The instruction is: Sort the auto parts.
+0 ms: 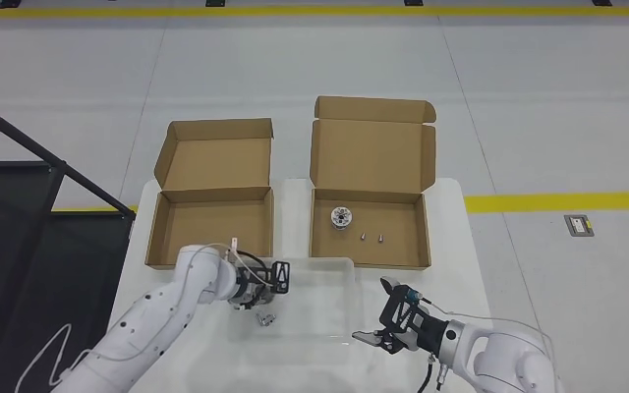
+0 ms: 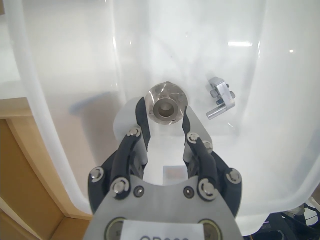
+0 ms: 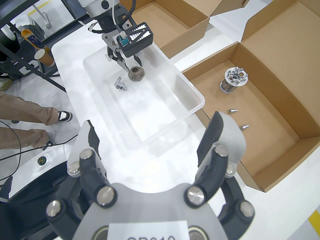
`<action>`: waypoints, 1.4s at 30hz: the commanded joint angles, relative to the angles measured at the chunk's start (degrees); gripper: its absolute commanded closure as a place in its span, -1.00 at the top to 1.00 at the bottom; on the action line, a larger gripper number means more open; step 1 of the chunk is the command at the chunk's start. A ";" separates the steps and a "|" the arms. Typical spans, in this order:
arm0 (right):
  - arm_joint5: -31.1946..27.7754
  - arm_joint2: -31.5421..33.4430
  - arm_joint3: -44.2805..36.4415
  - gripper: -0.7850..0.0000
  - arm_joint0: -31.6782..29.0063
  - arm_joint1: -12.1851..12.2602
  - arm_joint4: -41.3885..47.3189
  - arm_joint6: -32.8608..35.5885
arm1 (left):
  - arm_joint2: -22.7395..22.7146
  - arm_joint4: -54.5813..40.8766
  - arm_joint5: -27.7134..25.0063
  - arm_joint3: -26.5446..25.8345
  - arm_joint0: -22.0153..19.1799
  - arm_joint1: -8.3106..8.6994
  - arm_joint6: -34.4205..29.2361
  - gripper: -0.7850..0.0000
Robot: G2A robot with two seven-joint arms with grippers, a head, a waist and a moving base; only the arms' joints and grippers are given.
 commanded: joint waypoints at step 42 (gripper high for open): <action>0.00 0.00 0.00 1.00 0.00 0.00 0.00 0.00 | 4.05 0.32 -0.74 4.24 -3.47 -0.80 3.55 -1.00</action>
